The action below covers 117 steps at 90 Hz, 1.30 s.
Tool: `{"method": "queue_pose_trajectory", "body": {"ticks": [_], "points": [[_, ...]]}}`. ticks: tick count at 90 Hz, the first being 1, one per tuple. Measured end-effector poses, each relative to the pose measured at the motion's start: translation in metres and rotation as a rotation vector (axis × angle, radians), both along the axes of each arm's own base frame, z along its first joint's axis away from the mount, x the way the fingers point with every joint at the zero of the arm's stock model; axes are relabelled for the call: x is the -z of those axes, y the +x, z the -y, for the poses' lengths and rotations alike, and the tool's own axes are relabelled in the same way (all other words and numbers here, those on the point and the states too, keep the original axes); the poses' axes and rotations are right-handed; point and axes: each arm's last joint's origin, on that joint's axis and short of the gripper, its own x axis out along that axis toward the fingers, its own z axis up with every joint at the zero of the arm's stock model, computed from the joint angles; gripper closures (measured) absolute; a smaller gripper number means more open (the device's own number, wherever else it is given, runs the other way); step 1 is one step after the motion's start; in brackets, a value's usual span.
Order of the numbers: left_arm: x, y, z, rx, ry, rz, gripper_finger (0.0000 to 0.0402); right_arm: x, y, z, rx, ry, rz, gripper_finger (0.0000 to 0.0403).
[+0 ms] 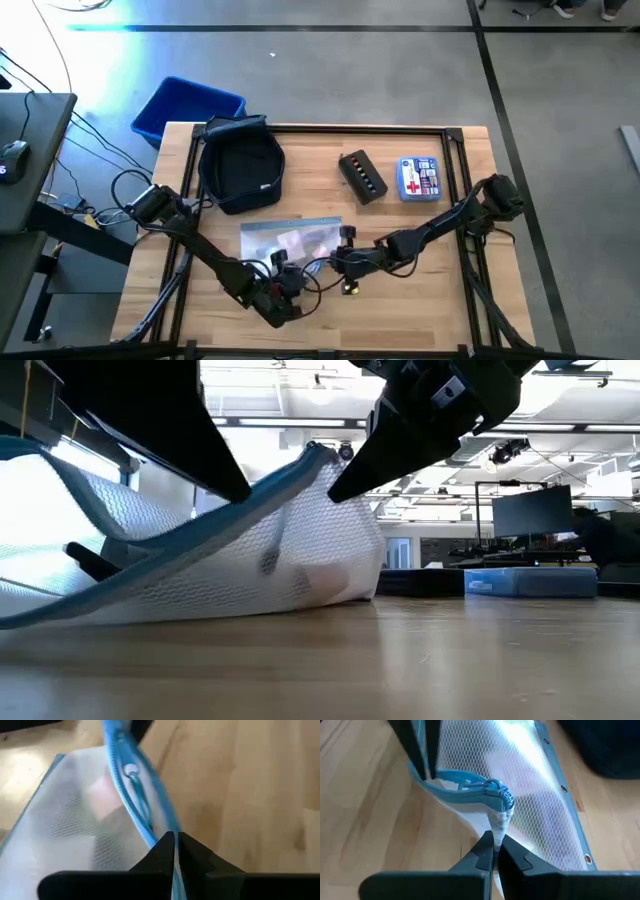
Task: Unpack backpack
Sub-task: Close the white zip bag
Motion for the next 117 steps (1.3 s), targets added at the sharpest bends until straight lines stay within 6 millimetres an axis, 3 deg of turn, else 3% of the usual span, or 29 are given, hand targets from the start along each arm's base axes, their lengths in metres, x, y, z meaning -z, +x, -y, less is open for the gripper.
{"method": "queue_pose_trajectory", "body": {"ticks": [47,78,90,103,117], "points": [[0.0,0.013,-0.019,-0.024,-0.005,-0.026,0.0397,0.0,0.0,0.0,0.0,-0.001,0.0,0.0403],[-0.001,0.019,-0.024,-0.003,0.006,-0.011,0.0292,0.0,0.0,0.0,0.001,0.0,0.001,0.0403],[-0.002,0.023,-0.032,-0.05,0.029,0.008,0.027,0.0,0.0,0.0,0.001,0.0,0.001,0.0403],[-0.002,0.026,-0.038,-0.07,0.031,0.01,0.0284,0.0,0.0,0.0,0.0,0.0,0.0,0.0403],[-0.002,0.026,-0.038,-0.072,0.037,0.006,0.0359,0.0,0.0,0.0,0.0,-0.001,0.0,0.0403]]}}
